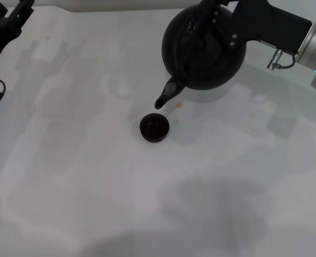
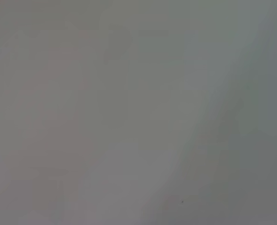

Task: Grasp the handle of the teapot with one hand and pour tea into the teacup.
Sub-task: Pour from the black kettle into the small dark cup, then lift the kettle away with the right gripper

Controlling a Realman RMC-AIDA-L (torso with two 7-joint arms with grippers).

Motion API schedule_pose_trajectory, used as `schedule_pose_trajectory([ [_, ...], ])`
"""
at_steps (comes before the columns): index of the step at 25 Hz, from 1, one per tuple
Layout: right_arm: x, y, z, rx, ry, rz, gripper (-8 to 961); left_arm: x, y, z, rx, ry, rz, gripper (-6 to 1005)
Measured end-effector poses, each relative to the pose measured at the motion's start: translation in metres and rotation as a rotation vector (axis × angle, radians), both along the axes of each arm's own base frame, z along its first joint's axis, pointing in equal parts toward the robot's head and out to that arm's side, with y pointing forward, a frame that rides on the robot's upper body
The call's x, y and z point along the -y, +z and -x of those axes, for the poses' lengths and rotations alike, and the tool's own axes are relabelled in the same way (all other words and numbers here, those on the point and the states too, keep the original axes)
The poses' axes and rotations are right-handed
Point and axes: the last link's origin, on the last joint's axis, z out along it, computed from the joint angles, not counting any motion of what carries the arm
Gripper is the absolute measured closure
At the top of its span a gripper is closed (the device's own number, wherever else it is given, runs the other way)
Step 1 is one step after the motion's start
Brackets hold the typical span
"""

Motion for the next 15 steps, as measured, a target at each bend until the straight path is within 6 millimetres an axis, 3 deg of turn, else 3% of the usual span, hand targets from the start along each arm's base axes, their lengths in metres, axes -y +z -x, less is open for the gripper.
schedule_pose_trajectory([
  [15, 0.0082, 0.0062, -0.0035, -0.056, 0.002, -0.015, 841, 0.0002, -0.0007, -0.0003, -0.001, -0.002, 0.004, 139],
])
